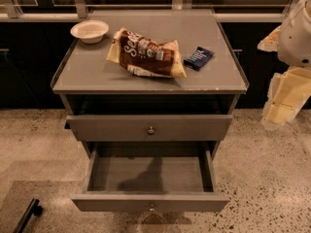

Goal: Pick brown chip bag from middle drawer and place on counter

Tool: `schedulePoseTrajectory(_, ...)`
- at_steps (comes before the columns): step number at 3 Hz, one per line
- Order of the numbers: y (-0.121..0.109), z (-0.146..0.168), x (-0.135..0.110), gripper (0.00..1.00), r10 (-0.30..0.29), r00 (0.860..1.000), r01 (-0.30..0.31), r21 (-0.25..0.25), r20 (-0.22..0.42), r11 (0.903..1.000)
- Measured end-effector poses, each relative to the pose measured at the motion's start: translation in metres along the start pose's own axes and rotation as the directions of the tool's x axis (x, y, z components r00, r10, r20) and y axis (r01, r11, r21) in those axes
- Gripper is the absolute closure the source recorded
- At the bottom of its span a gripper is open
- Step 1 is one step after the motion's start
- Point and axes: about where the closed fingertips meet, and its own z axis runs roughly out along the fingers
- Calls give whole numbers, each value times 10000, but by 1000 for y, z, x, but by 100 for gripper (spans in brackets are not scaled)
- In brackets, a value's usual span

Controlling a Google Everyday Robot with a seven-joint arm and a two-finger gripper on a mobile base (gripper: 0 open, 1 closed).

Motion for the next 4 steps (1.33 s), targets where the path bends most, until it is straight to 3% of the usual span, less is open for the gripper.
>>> schedulePoseTrajectory(2, -5, 1, -2, 0, 254, 9989, -260, 155, 387, 9995)
schedulePoseTrajectory(3, -29, 17, -20, 0, 591, 9899, -611, 110, 1291, 9981)
schedulePoseTrajectory(4, -60, 47, -51, 0, 674, 9755, -617, -334, 2092, 9975)
